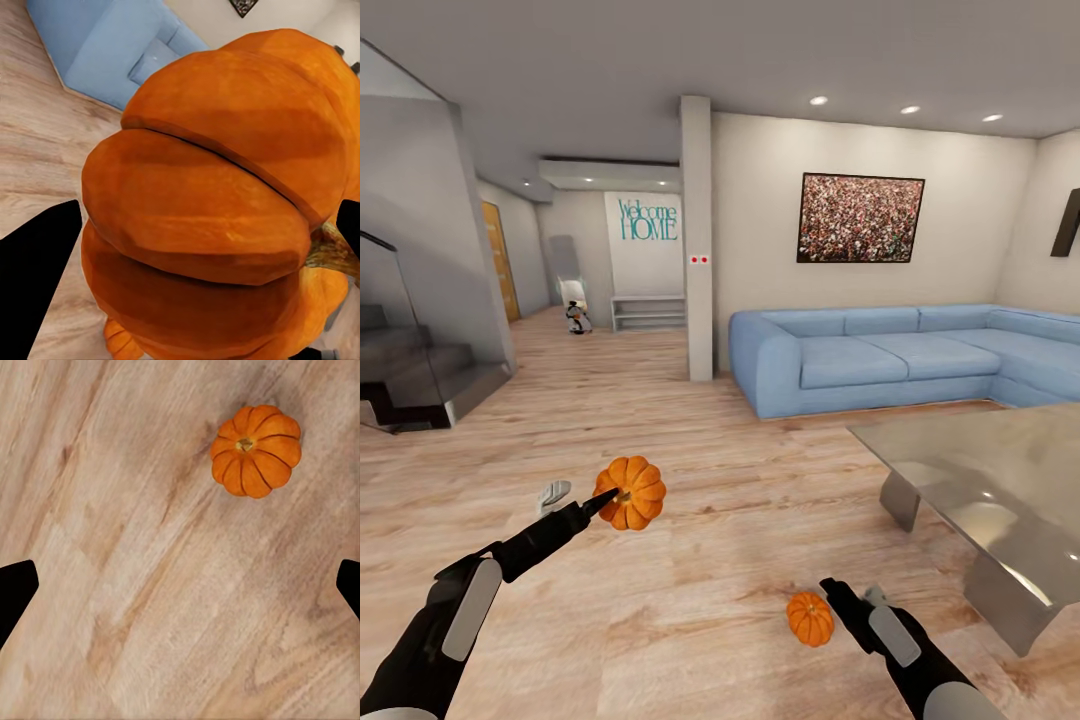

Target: Place each of the two pumpkins and all three candles from the living room inside a cabinet in the living room (use any cabinet), then make sure every cabinet is closed, and position the cauldron so it is next to a table in the living room.

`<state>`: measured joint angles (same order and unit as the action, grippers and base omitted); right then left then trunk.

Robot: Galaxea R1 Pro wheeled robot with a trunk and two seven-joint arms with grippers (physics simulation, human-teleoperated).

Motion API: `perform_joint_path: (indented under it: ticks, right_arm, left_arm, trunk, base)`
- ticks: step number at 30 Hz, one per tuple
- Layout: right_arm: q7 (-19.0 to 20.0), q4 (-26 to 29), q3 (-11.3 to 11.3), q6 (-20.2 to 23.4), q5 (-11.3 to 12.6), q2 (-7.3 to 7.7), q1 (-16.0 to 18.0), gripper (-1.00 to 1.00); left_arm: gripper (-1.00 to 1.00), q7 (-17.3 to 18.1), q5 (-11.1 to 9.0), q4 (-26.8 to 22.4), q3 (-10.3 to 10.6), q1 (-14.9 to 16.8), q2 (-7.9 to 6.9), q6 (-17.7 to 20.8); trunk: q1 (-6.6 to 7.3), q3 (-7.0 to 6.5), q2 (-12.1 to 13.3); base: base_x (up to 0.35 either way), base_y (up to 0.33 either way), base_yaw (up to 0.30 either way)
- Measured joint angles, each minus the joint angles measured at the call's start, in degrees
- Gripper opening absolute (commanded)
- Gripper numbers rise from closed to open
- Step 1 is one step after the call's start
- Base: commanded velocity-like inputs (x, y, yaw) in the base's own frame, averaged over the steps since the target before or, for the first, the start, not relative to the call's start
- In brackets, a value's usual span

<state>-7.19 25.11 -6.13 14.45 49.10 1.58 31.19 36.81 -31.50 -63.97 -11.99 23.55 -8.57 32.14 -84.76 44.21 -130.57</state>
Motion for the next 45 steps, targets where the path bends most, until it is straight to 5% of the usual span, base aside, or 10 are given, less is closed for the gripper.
perform_joint_path:
  ticks: [11,23,45]
  right_arm:
    - [0.1,-0.1,-0.7,0.0,2.1,0.15,0.0,1.0]
    - [7.1,0.3,-0.5,0.5,2.2,2.68,1.4,1.0]
    - [7.5,0.0,-0.5,0.5,2.3,3.46,2.4,1.0]
  left_arm:
    - [-1.0,0.0,-0.1,-0.1,-0.1,0.0,0.11,-0.1]
    - [-1.0,0.1,0.1,-0.2,-0.1,0.0,0.29,-0.2]
    - [-1.0,-0.1,0.1,-0.4,-0.1,-0.1,0.41,-0.4]
  trunk:
    - [0.0,0.0,0.0]
    - [-2.63,2.15,-4.8]
    - [-6.99,6.2,-12.7]
  base:
    - [0.0,0.002,0.0]
    - [0.0,0.0,0.0]
    - [0.0,0.0,0.0]
